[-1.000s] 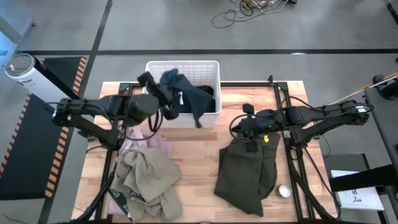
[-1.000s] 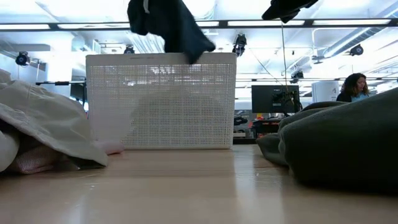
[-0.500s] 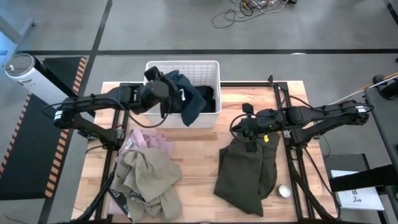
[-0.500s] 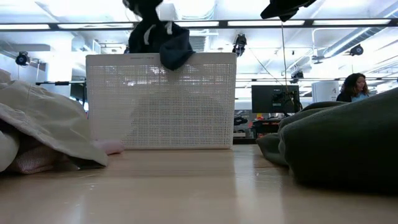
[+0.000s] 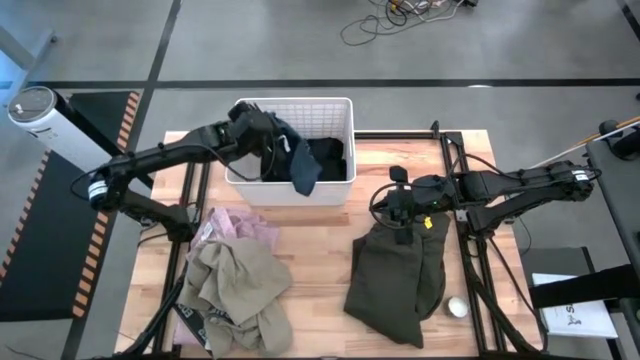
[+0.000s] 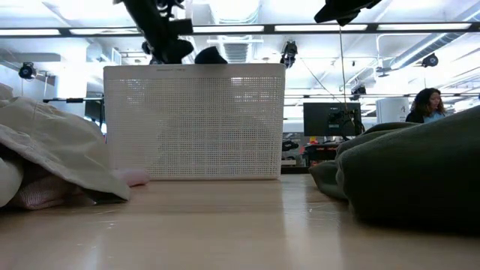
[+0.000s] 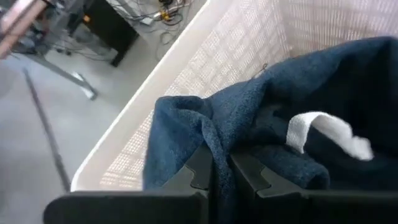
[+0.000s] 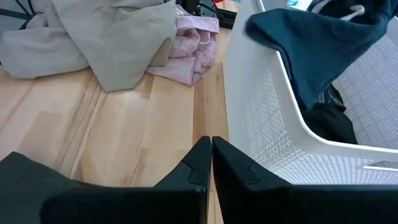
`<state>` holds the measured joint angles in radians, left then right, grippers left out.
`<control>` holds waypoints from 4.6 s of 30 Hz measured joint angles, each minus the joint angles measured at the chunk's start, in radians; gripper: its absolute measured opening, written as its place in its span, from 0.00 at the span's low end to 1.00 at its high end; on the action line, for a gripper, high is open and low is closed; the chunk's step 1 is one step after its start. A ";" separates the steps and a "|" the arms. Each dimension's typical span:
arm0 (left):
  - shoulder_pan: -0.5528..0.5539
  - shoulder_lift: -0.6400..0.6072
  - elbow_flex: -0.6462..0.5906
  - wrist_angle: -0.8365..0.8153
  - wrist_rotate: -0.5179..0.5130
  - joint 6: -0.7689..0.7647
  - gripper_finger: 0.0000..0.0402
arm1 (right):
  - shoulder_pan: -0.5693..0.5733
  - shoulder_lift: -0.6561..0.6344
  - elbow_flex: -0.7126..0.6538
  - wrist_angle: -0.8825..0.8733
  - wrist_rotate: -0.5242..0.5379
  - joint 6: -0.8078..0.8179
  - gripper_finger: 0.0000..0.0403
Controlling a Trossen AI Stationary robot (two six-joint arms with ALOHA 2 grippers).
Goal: Sort clothes
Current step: Put the blue shorts into the bin, then put the sweater into the bin
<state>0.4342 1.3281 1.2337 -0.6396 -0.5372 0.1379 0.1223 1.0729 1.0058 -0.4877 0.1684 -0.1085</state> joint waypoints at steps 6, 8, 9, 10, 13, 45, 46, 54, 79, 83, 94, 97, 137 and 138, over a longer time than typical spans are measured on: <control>0.031 0.001 0.000 0.028 0.267 -0.004 0.11 | 0.000 0.000 0.014 -0.014 0.000 0.004 0.00; 0.030 0.001 0.010 0.028 0.299 -0.005 0.17 | 0.000 0.002 0.040 -0.028 0.000 0.016 0.00; 0.028 0.001 0.016 0.027 0.299 -0.004 0.20 | 0.000 0.002 0.058 -0.046 0.000 0.027 0.00; 0.026 0.001 0.024 0.027 0.300 0.001 0.23 | 0.000 0.002 0.077 -0.068 0.000 0.037 0.00; 0.025 -0.004 0.059 0.027 0.300 0.004 0.35 | 0.014 0.002 0.129 -0.147 0.000 0.073 0.02; -0.300 -0.371 -0.185 0.372 0.315 0.000 0.66 | 0.279 0.430 -0.062 -0.318 0.015 0.635 0.74; -0.310 -0.376 -0.193 0.385 0.314 0.000 0.66 | 0.279 0.448 -0.073 -0.294 0.011 0.635 0.75; -0.333 -0.414 -0.234 0.417 0.282 0.008 0.69 | 0.270 0.596 -0.117 -0.110 -0.044 0.629 0.75; -0.381 -0.482 -0.234 0.529 0.285 0.029 0.57 | 0.276 0.414 0.027 -0.199 0.065 0.568 0.04; -0.381 -0.491 -0.234 0.529 0.285 0.029 0.57 | 0.286 0.377 0.166 -0.285 0.167 0.530 0.04; -0.381 -0.495 -0.234 0.527 0.285 0.026 0.58 | 0.310 0.372 0.559 -0.322 0.252 0.319 0.04; -0.381 -0.495 -0.234 0.527 0.285 0.026 0.57 | 0.310 0.372 0.653 -0.321 0.262 0.259 0.04; -0.406 -0.019 -0.237 1.010 0.549 -0.001 0.89 | 0.232 0.431 1.350 0.023 0.409 -0.483 0.04; -0.406 0.005 -0.237 1.055 0.550 -0.001 0.89 | 0.232 0.432 1.350 0.027 0.409 -0.483 0.04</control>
<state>0.0284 1.3327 0.9970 0.4157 0.0129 0.1365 0.3542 1.5054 2.3562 -0.4611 0.5774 -0.5911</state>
